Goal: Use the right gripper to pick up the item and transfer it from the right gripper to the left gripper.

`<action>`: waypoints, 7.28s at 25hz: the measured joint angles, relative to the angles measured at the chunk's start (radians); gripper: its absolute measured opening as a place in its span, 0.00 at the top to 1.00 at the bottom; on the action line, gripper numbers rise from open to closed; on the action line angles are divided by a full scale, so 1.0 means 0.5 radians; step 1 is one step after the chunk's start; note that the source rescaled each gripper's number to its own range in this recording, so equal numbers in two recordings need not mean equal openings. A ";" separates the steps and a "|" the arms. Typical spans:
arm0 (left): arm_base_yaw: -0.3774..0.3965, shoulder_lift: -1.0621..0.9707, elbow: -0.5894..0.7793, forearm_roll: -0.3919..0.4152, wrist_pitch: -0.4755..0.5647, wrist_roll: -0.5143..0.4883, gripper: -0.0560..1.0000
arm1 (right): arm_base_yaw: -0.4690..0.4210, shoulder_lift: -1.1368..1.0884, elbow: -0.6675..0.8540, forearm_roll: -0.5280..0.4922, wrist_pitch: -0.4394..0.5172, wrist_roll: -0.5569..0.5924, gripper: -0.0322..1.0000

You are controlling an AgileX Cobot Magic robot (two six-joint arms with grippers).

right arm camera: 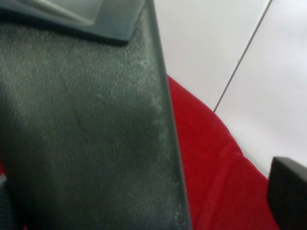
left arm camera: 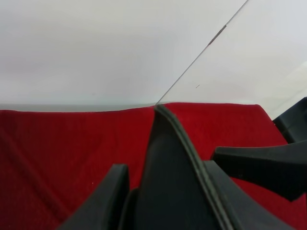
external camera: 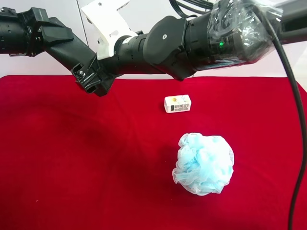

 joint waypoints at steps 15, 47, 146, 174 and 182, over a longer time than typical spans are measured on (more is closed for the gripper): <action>0.000 0.000 0.000 0.002 -0.004 0.000 0.94 | 0.002 0.000 0.000 0.000 -0.017 -0.005 0.01; 0.000 0.000 0.000 0.023 -0.015 -0.002 0.94 | 0.002 -0.218 0.016 0.316 0.138 -0.115 0.01; -0.438 0.902 -0.583 2.354 -0.013 -2.089 0.14 | -0.522 -3.273 1.554 -1.603 2.476 2.280 0.01; -0.438 0.488 -0.583 2.408 0.527 -2.088 0.00 | -0.522 -3.273 1.554 -1.603 2.476 2.280 0.01; -0.438 0.112 -0.573 2.479 1.016 -2.109 0.00 | -0.522 -3.273 1.554 -1.603 2.476 2.280 0.01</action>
